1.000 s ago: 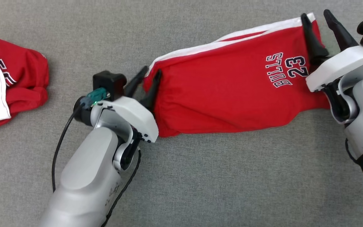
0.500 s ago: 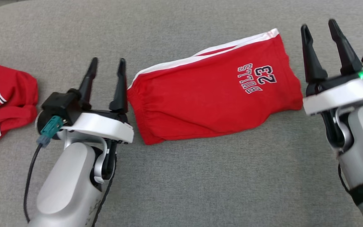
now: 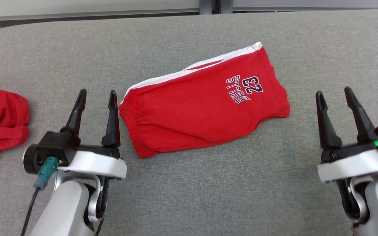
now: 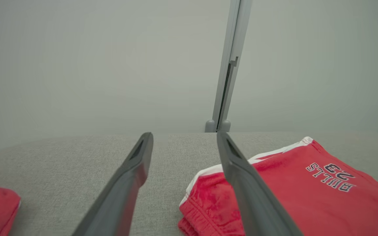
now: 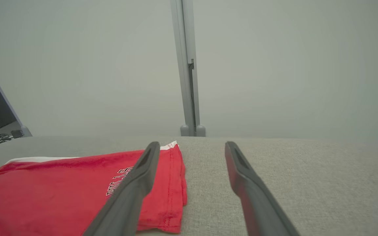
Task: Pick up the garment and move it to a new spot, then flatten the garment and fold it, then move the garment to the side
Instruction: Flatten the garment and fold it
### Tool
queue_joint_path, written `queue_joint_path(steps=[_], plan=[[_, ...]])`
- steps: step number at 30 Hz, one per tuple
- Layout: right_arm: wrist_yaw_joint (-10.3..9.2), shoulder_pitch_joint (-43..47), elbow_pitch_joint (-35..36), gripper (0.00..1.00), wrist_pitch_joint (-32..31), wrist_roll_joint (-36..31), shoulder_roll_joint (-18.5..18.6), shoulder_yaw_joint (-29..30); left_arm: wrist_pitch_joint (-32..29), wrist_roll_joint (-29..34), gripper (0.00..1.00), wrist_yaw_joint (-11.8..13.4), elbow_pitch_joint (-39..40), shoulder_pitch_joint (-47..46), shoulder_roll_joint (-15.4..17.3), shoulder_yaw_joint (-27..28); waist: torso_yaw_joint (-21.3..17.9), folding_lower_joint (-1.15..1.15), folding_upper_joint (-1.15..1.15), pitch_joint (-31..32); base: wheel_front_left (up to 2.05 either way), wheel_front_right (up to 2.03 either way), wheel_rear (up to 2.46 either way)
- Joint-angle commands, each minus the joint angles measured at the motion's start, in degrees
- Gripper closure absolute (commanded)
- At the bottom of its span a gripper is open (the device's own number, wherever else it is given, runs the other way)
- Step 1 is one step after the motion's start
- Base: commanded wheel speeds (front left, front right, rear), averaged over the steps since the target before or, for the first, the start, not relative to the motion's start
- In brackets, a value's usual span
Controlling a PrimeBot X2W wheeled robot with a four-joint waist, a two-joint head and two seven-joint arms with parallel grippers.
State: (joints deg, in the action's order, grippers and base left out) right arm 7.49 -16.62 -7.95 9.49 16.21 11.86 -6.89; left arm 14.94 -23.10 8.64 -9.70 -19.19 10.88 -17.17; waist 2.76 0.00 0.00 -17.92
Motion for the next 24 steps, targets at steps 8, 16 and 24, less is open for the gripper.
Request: queue_joint_path(steps=[8, 16, 24], plan=[[0.00, 9.1, 6.6, 0.00, -4.3, -1.7, -2.6, 2.7, 0.3, 0.9, 0.00, 0.4, -0.9, 5.0, 0.8, -0.4, -0.8, 0.00, 0.00, 2.5, 0.00, 0.00, 0.00], [0.00, 12.2, 8.5, 0.00, -6.0, -2.0, -3.5, 3.3, 0.2, 0.7, 0.00, 0.7, -1.2, 6.8, 1.3, -0.7, -0.7, 0.00, 0.00, 3.7, 0.00, 0.00, 0.00], [0.00, 12.2, 9.2, 0.00, -6.6, -2.2, -3.5, 2.8, -0.2, 0.2, 0.00, 0.9, -1.2, 6.7, 1.5, -1.0, -0.8, 0.00, 0.00, 3.7, 0.00, 0.00, 0.00]])
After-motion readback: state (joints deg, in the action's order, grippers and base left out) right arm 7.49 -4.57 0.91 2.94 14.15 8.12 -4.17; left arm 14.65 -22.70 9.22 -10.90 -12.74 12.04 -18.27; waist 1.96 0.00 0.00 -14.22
